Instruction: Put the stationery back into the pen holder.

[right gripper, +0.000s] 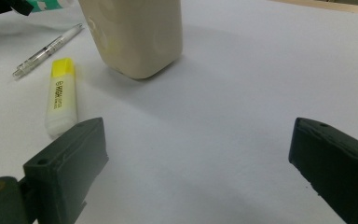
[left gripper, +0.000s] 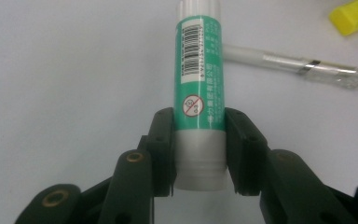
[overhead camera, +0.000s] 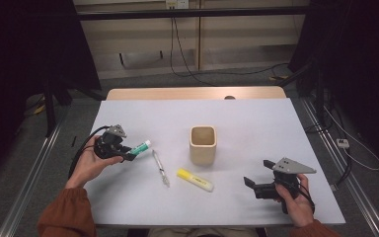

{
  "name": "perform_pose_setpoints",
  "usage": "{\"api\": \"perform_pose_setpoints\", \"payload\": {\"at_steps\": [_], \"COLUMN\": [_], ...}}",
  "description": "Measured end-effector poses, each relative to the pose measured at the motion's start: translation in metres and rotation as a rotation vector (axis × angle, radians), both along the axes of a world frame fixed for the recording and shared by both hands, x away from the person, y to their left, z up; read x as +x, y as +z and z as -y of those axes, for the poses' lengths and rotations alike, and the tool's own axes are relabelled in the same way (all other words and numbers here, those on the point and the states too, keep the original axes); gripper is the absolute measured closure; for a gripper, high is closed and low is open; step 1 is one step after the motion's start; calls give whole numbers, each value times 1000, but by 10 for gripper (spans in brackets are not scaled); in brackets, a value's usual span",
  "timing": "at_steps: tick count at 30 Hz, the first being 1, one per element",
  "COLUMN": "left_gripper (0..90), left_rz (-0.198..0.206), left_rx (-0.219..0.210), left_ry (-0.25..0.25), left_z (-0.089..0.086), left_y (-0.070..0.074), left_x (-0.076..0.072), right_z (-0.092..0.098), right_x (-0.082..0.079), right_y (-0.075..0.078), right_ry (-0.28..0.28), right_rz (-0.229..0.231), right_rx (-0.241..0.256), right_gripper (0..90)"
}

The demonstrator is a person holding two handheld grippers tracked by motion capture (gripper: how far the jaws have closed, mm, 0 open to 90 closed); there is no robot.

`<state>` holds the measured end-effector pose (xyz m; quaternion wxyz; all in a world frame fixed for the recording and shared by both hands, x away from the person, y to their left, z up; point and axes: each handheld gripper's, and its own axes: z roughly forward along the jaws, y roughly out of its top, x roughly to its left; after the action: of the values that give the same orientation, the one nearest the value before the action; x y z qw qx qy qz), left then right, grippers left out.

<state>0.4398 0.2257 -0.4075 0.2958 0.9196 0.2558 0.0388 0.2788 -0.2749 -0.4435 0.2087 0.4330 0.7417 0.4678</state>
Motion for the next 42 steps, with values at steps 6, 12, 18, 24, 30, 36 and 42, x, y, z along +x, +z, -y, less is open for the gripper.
{"api": "perform_pose_setpoints", "payload": {"at_steps": [6,12,18,24,30,36,42], "left_gripper": [658,658,658,658,657,658,657], "left_rz": [8,19,20,16,-3,-2,-34], "left_rx": [-45,-77,-76,-96,-76,-23,-48], "left_ry": [-28,-63,-124,-166,-206,-228,-279], "left_z": [8,20,35,47,62,77,90], "left_y": [8,16,22,28,28,31,31], "left_x": [-5,-14,-25,-33,-40,-46,-51], "right_z": [-1,-2,-6,-7,-8,-15,-21], "right_x": [0,1,1,2,2,0,0], "right_y": [0,0,1,0,-1,0,0], "right_ry": [6,5,20,49,47,72,87], "right_rz": [2,4,23,21,20,30,39], "right_rx": [1,4,-10,29,-8,-29,-46], "right_gripper": [40,43,62,64,63,40,37]}}
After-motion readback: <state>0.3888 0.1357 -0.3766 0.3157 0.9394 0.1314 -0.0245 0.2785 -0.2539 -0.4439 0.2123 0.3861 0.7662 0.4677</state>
